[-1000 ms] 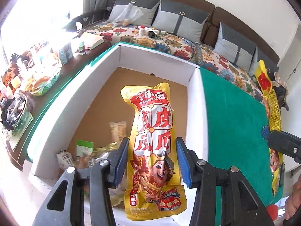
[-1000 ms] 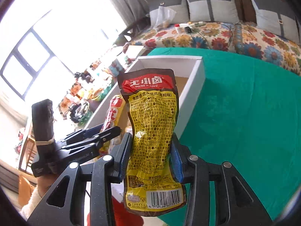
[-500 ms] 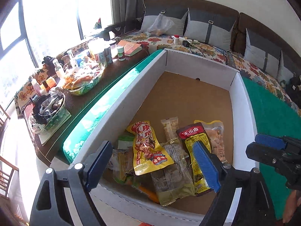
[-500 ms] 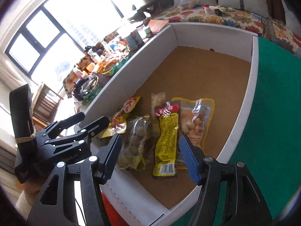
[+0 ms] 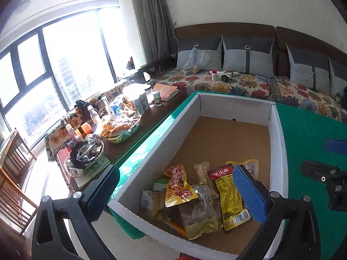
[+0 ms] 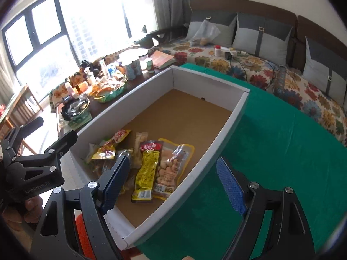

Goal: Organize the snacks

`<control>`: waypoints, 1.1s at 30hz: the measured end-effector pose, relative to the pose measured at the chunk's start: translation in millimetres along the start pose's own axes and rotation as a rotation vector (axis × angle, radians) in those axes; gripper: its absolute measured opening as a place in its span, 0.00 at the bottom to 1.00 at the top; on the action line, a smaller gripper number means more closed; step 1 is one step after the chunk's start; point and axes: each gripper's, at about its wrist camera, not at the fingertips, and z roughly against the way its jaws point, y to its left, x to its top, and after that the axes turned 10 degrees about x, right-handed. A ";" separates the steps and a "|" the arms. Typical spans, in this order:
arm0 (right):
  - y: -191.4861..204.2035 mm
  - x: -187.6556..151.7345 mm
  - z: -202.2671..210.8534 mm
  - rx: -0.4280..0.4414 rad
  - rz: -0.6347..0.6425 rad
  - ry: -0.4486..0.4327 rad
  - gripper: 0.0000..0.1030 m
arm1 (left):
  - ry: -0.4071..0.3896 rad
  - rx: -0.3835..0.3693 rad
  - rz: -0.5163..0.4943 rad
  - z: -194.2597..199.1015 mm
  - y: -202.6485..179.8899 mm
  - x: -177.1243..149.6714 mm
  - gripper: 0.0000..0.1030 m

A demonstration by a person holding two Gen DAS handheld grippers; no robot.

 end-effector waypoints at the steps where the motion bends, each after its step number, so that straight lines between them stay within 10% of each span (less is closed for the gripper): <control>1: 2.6 -1.8 -1.7 -0.011 0.004 0.010 0.83 | 0.004 0.003 0.002 -0.6 0.8 -2.0 1.00; 33: 40.9 -4.8 -25.2 -0.032 0.052 0.087 0.83 | 0.179 -0.083 0.006 -28.7 16.7 -21.0 1.00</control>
